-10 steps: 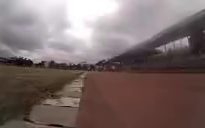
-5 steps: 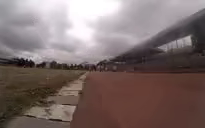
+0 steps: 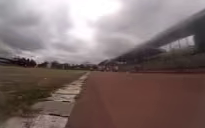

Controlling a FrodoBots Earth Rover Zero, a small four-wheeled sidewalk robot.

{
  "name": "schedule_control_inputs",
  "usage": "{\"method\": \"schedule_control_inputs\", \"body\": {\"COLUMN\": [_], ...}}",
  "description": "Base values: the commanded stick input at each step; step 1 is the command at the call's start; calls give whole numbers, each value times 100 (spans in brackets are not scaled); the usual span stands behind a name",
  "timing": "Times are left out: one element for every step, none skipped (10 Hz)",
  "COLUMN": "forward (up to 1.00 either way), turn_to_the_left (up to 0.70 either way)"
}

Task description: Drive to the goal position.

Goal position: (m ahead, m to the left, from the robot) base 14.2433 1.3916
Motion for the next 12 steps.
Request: {"method": "schedule_control_inputs", "body": {"forward": [100, 100, 100, 100, 100, 100, 100, 100, 100, 100, 100, 100], "turn_to_the_left": [0, 0, 0, 0, 0, 0, 0, 0, 0, 0, 0, 0]}}
